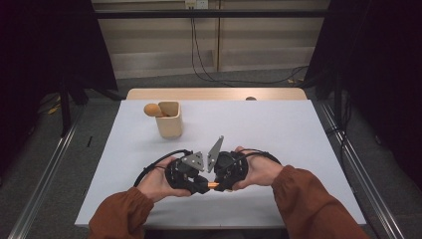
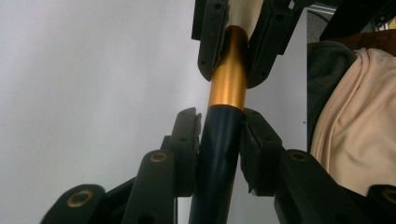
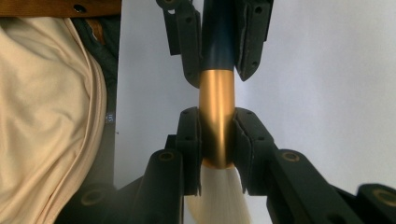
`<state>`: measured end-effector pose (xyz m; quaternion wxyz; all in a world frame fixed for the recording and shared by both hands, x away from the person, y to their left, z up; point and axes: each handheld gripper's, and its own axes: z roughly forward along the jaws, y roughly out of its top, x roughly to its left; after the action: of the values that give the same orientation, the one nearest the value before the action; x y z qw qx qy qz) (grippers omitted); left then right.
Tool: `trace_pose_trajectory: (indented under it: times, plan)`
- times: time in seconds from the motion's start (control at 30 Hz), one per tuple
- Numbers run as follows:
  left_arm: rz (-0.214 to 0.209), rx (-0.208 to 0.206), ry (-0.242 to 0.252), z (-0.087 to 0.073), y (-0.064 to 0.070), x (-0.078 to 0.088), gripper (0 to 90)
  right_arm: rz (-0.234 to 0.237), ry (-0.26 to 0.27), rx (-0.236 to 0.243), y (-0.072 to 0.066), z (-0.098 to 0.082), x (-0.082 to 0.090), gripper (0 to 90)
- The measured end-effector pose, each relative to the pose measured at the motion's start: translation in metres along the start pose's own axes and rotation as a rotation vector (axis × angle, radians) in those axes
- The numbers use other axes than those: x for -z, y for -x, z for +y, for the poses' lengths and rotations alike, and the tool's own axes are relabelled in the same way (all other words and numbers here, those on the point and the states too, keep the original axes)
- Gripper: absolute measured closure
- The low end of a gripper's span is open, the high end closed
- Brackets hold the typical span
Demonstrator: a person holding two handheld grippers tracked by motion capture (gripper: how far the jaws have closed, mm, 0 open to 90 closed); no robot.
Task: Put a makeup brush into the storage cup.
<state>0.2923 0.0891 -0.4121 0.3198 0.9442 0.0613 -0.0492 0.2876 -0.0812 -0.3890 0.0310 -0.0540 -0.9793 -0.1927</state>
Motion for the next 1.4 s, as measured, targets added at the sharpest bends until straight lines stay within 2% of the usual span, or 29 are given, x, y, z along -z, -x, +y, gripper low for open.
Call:
trace_pose_trajectory:
  times: [0.3,0.4,0.43,0.53,0.6,0.73,0.77,0.83,0.87,1.03,1.17,1.23,1.4]
  plan:
    - [-0.015,-0.028,-0.013,-0.001,0.002,-0.002,72.3,0.005,0.004,0.016,0.0,-0.001,-0.004,73.0]
    - [-0.023,-0.019,-0.001,-0.001,0.003,-0.002,73.8,0.005,0.005,0.012,0.0,-0.002,-0.003,71.5]
    - [-0.024,-0.016,0.003,-0.001,0.003,-0.001,74.2,0.004,0.017,0.02,0.002,-0.002,-0.002,71.0]
    - [-0.017,-0.009,0.018,-0.002,0.002,0.001,74.4,0.001,0.034,0.003,0.003,-0.003,0.001,70.1]
    - [-0.016,-0.009,0.016,-0.002,0.002,0.001,74.4,-0.003,0.048,0.014,0.005,-0.004,0.001,69.3]
    - [-0.004,-0.001,0.025,-0.003,-0.001,0.003,74.5,-0.005,0.044,-0.008,0.004,-0.005,0.0,59.3]
    - [-0.003,0.007,0.025,-0.004,-0.001,0.003,74.5,-0.003,0.053,0.0,0.005,-0.006,-0.001,57.7]
    - [0.004,0.02,0.036,-0.005,-0.003,0.004,74.5,-0.007,0.061,-0.016,0.005,-0.006,0.0,51.2]
    - [0.01,0.03,0.046,-0.006,-0.003,0.005,74.5,-0.014,0.066,-0.035,0.005,-0.007,0.0,46.9]
    - [0.017,0.052,0.065,-0.009,-0.004,0.01,74.5,-0.044,0.094,-0.043,0.007,-0.009,0.003,32.8]
    - [0.017,0.066,0.083,-0.014,-0.005,0.011,74.5,-0.058,0.123,-0.06,0.009,-0.013,0.007,25.5]
    - [0.033,0.071,0.088,-0.017,-0.006,0.013,74.4,-0.063,0.128,-0.08,0.009,-0.015,0.009,23.9]
    - [0.031,0.1,0.115,-0.023,-0.007,0.016,74.5,-0.076,0.165,-0.107,0.011,-0.023,0.012,18.5]
